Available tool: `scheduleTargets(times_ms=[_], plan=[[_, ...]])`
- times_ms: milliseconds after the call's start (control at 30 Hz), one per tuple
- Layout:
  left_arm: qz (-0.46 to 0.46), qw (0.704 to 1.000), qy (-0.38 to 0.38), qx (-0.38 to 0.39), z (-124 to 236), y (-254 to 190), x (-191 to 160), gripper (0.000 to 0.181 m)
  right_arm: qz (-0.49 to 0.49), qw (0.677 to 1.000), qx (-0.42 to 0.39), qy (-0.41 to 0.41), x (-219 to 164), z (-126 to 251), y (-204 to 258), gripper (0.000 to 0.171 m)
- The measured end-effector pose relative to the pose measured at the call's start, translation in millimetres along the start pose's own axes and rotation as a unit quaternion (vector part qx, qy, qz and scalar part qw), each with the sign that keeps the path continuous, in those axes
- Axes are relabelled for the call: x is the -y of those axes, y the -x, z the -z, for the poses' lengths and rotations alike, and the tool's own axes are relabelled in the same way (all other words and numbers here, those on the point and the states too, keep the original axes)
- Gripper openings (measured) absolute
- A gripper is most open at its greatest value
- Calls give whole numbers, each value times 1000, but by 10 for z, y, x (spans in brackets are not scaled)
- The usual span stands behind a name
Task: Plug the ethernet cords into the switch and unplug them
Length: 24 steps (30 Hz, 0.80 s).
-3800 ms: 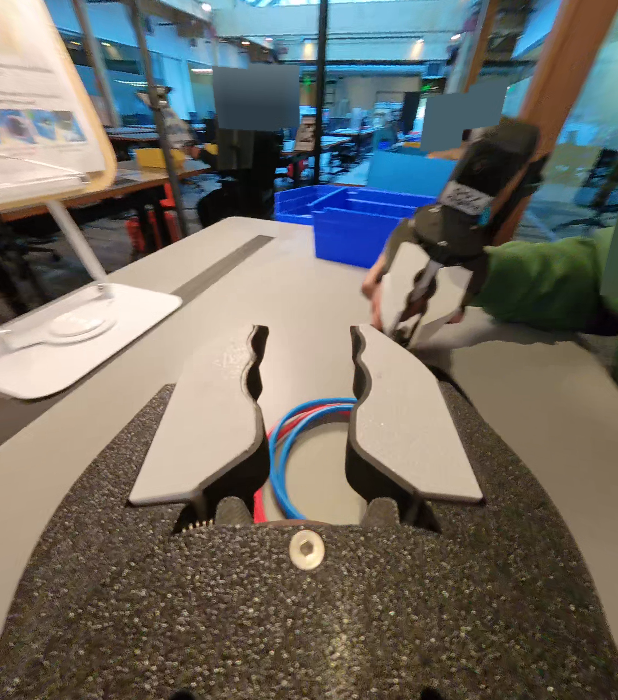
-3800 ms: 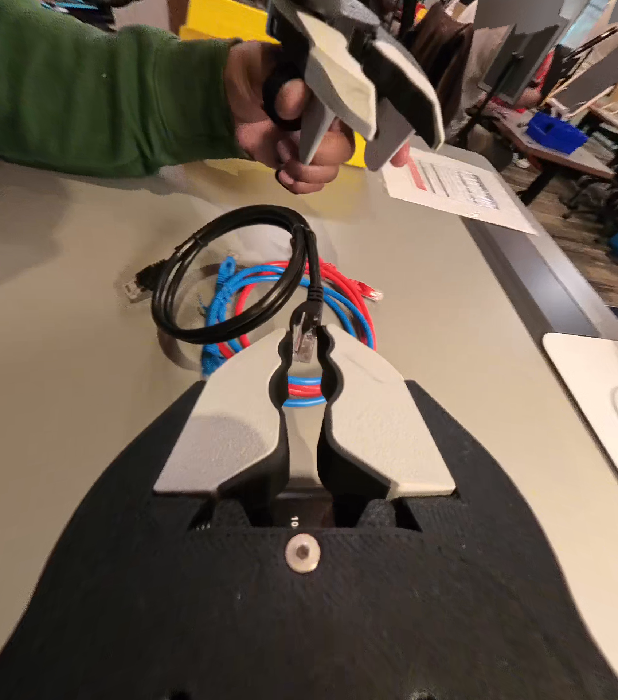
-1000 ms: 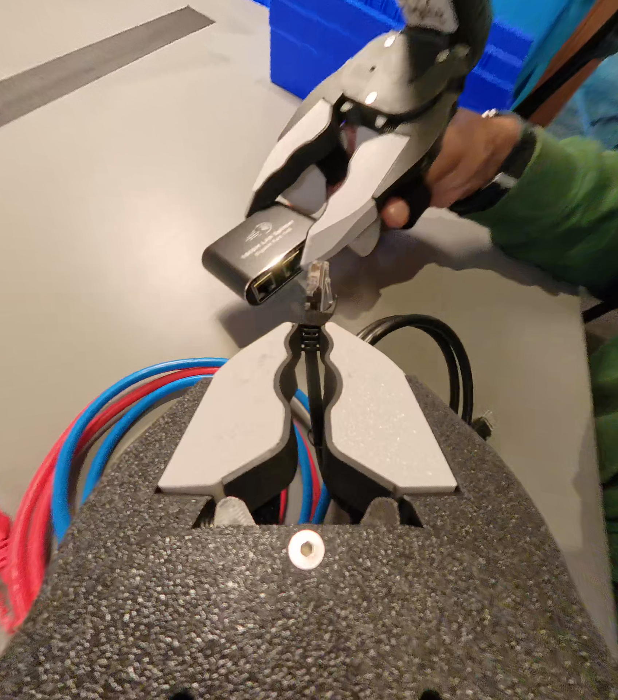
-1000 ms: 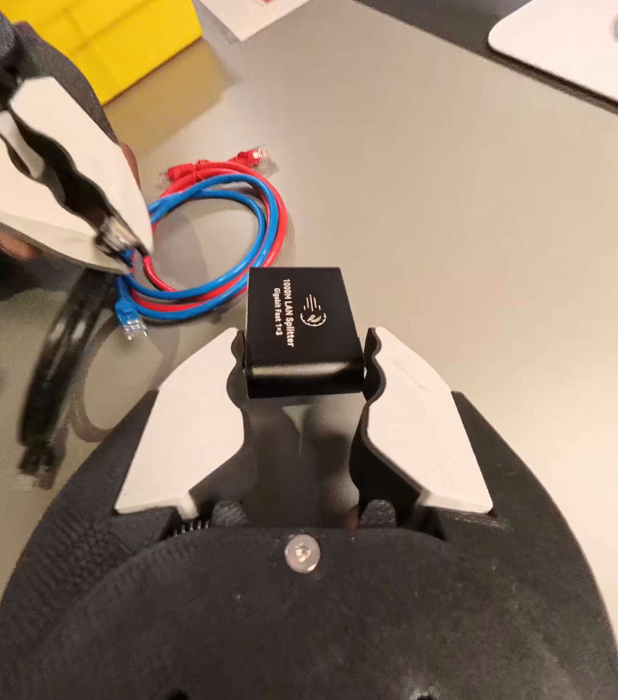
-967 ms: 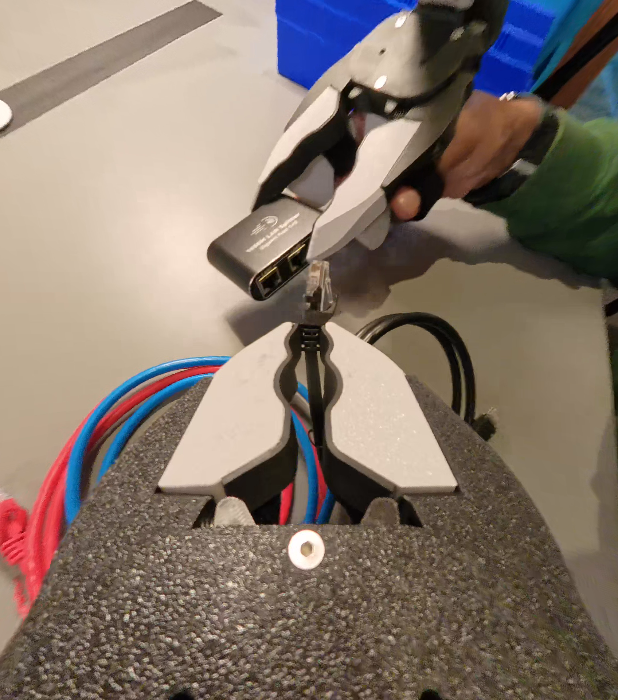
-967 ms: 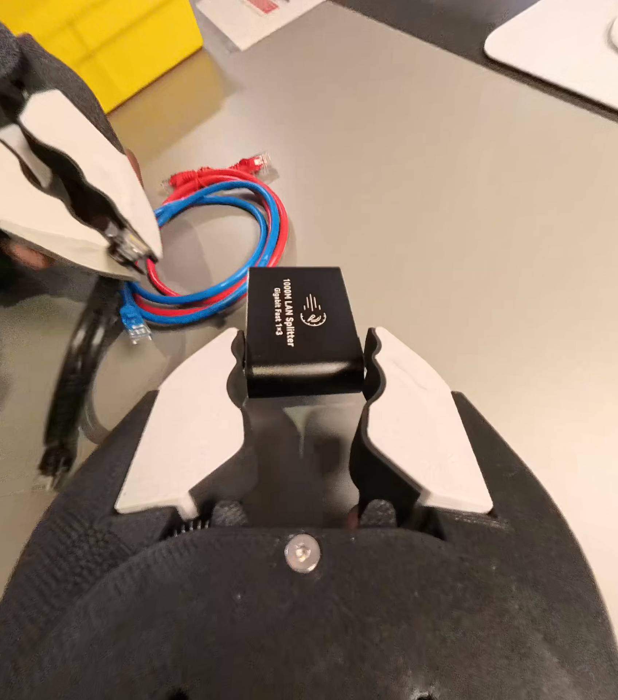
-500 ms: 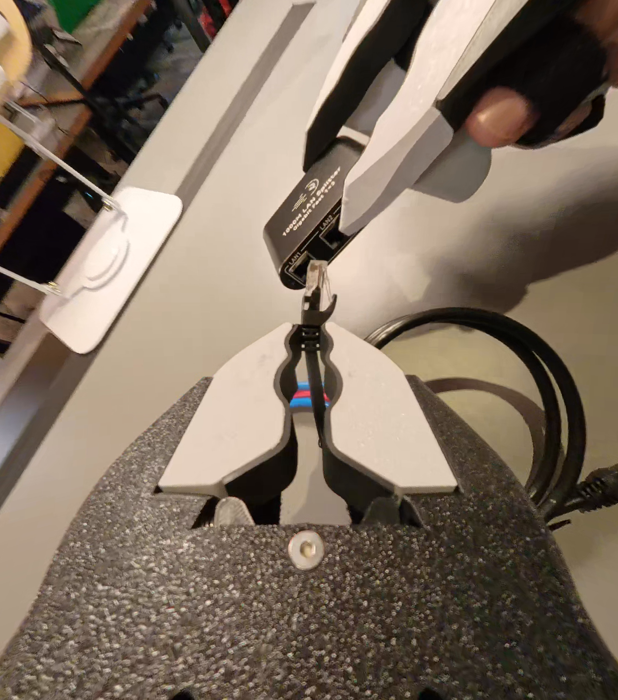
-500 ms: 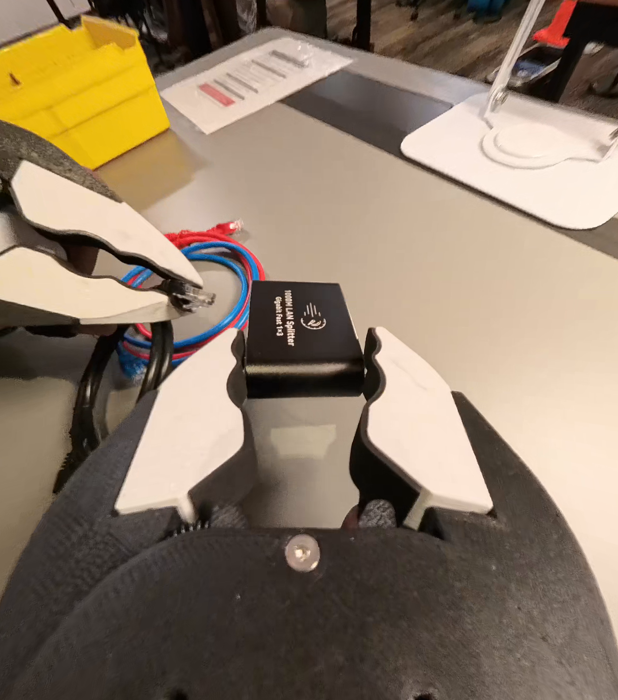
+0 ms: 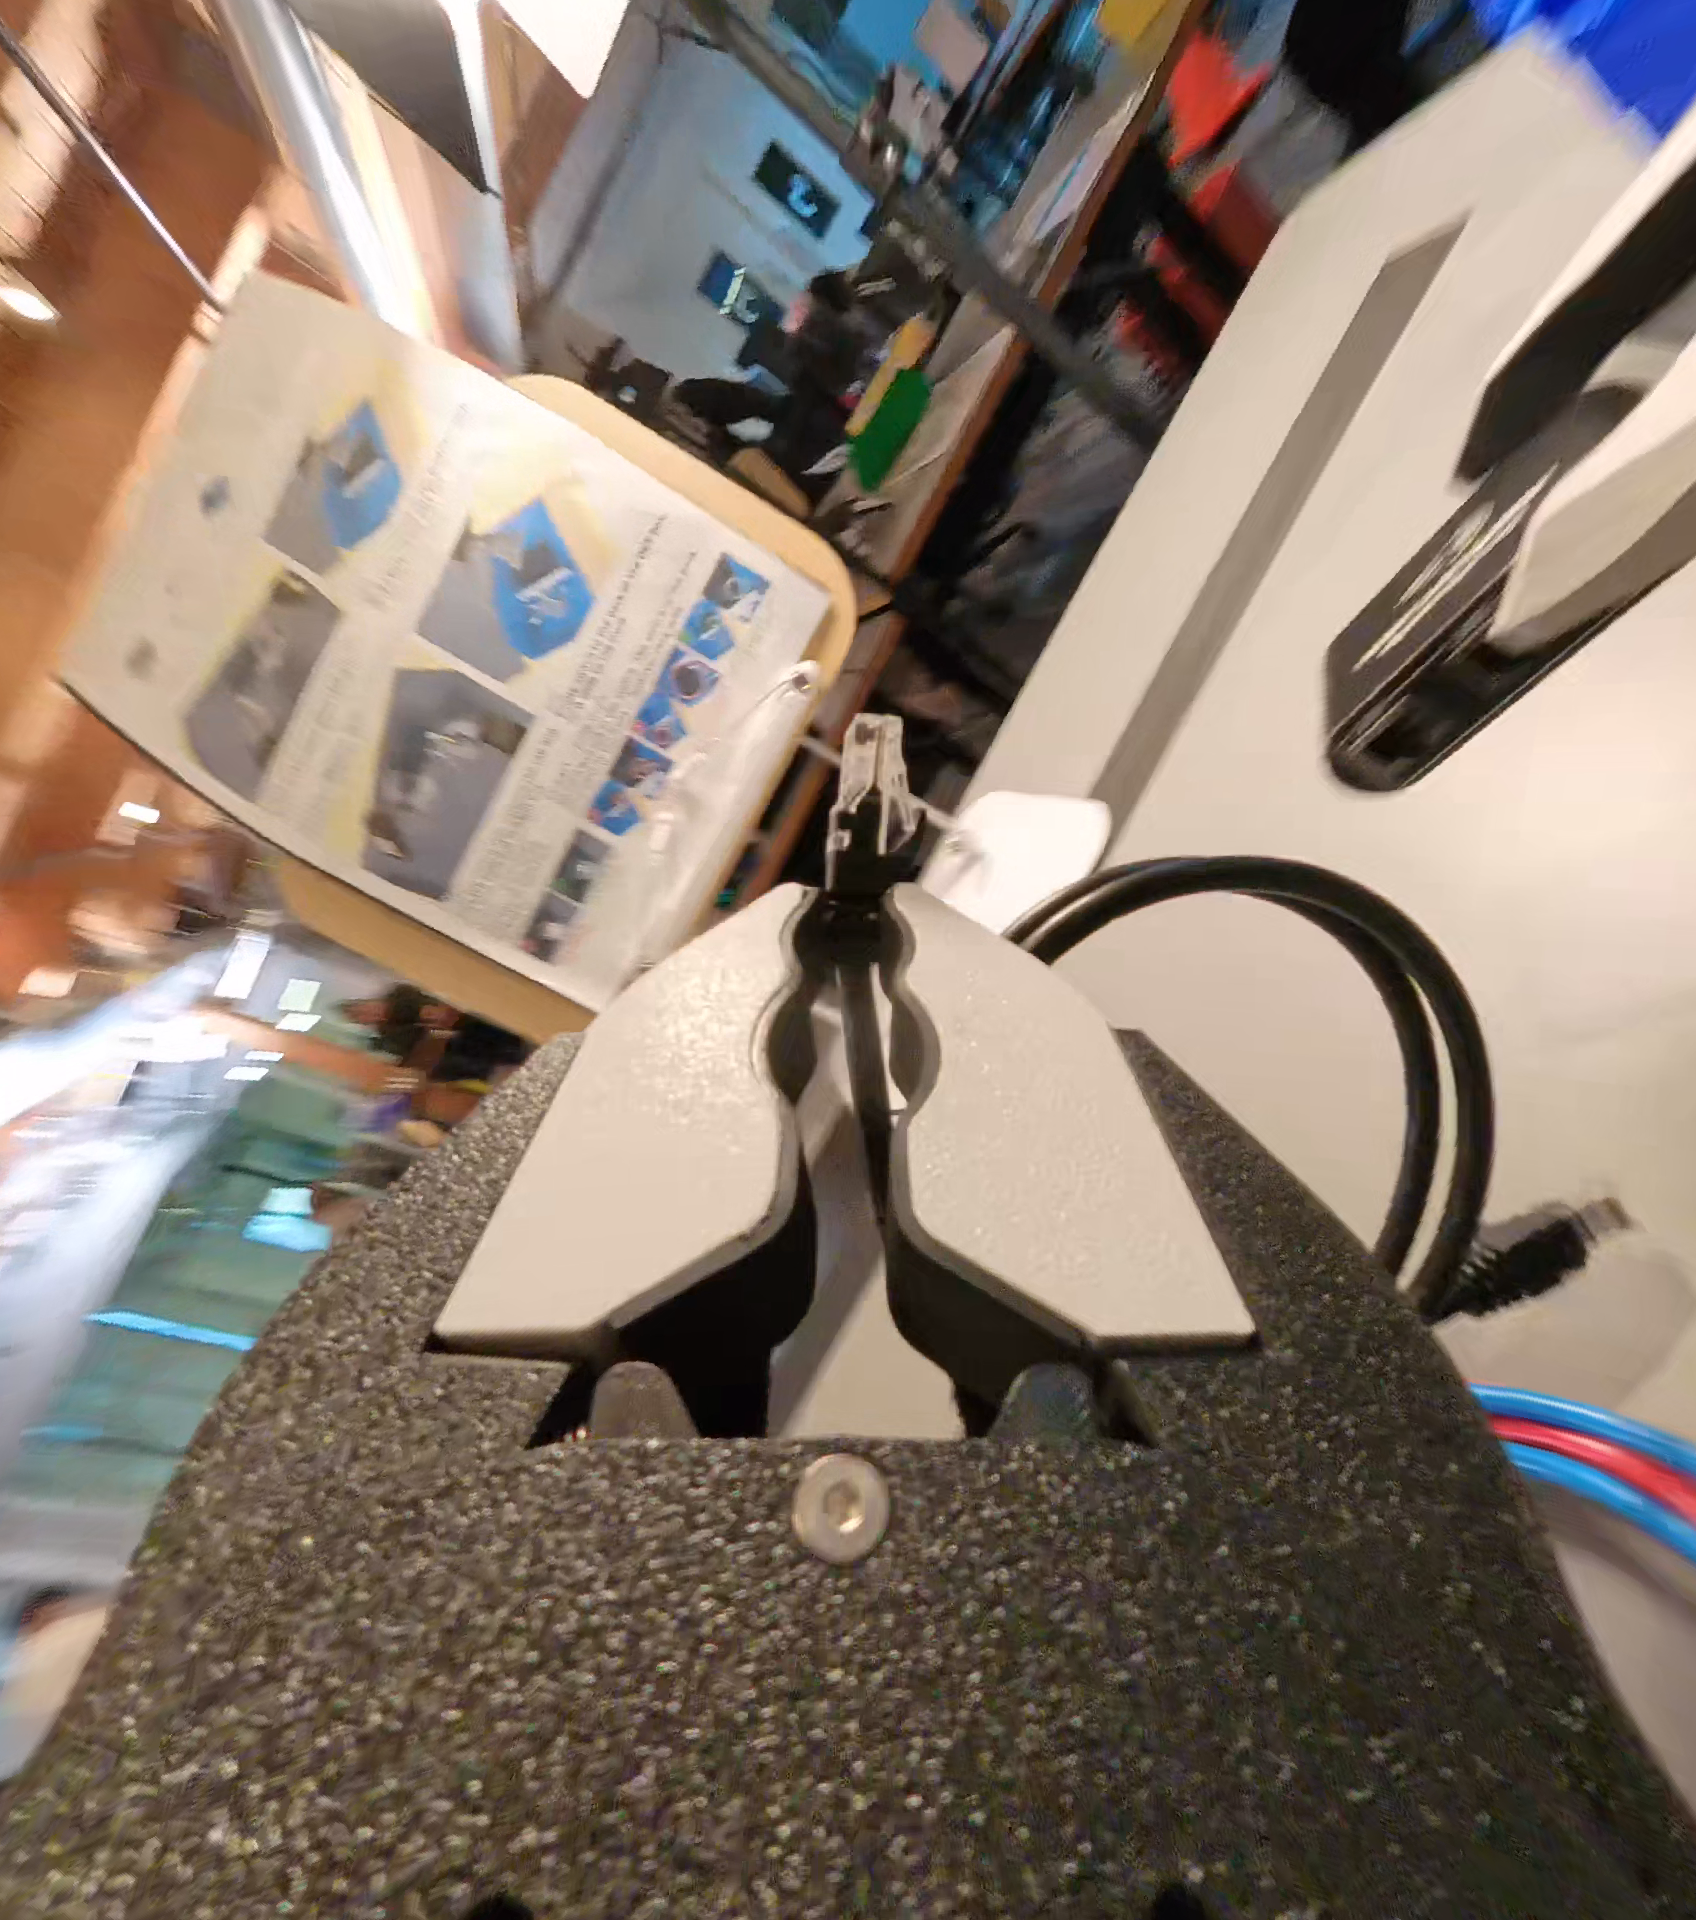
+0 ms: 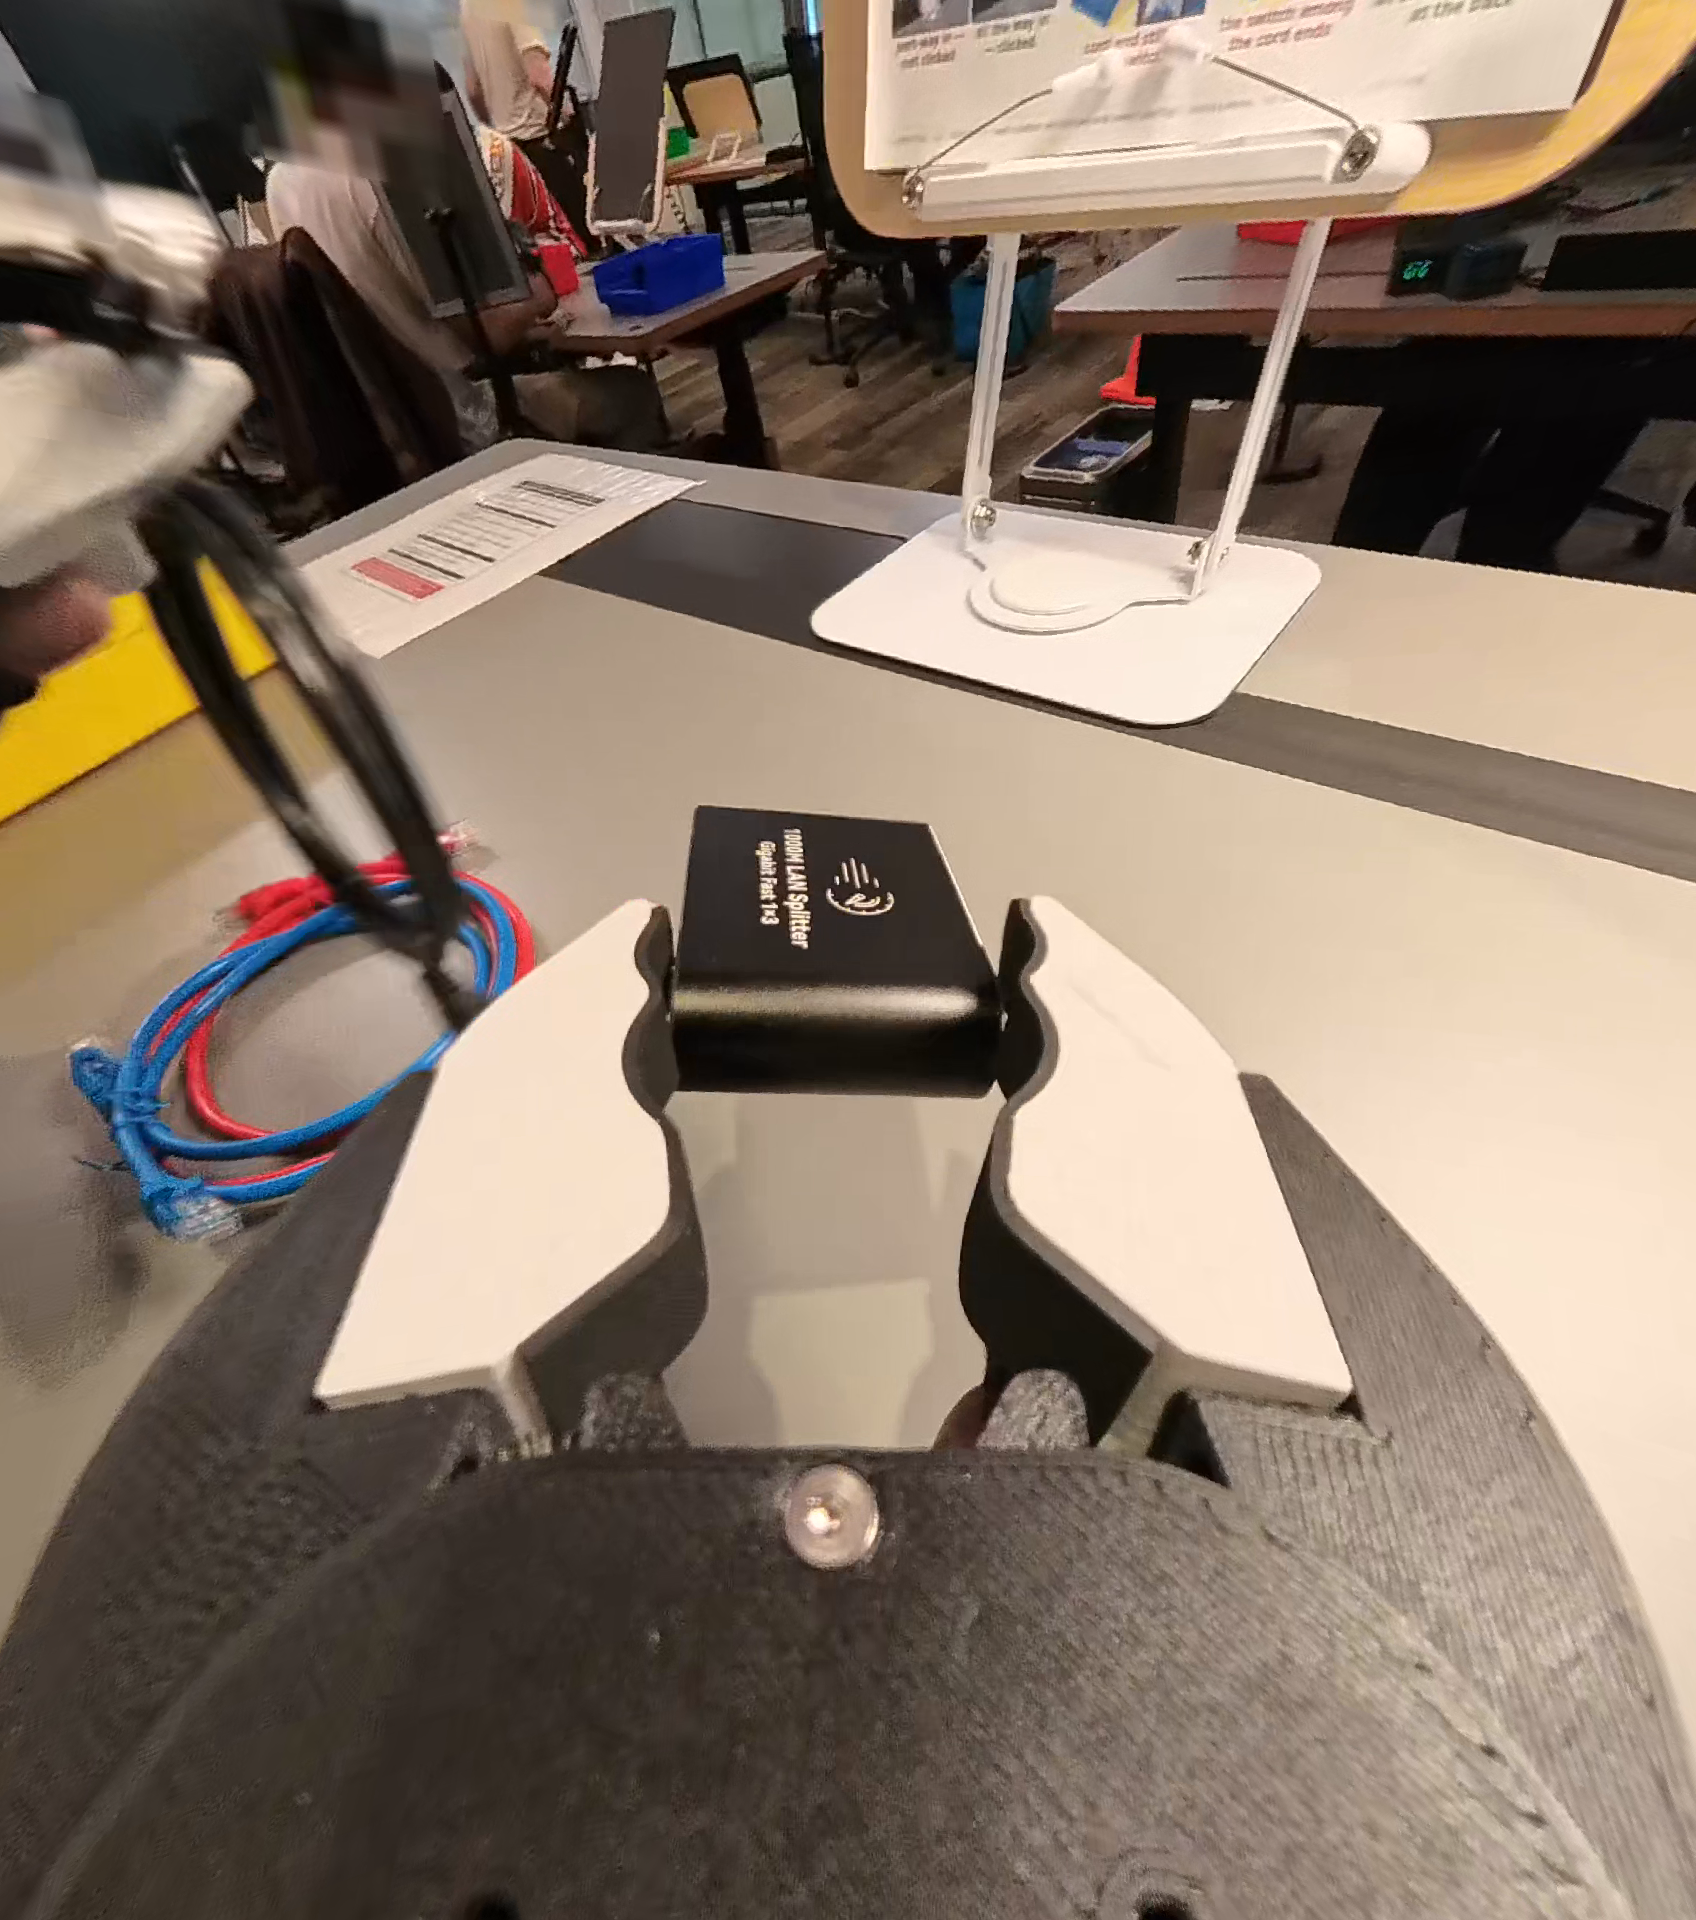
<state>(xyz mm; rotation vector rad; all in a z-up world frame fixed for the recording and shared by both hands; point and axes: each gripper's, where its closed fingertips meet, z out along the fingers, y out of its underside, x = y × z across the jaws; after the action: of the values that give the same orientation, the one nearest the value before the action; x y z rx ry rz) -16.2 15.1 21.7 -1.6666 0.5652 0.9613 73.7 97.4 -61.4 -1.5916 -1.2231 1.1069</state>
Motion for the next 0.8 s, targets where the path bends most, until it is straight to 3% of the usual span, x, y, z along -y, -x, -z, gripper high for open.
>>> scheduleTargets(times_ms=[100,233,800], plan=[[-121,992,15,20,-220,-257,-116,10,-5,1000,-9,-12,0,1,-27,61],[-188,982,15,-14,-268,-704,-99,10,-6,999,-20,-25,-6,-10,-40,61],[-160,986,37,-22,-349,-936,-151,10,4,995,-65,-80,71,23,26,60]])
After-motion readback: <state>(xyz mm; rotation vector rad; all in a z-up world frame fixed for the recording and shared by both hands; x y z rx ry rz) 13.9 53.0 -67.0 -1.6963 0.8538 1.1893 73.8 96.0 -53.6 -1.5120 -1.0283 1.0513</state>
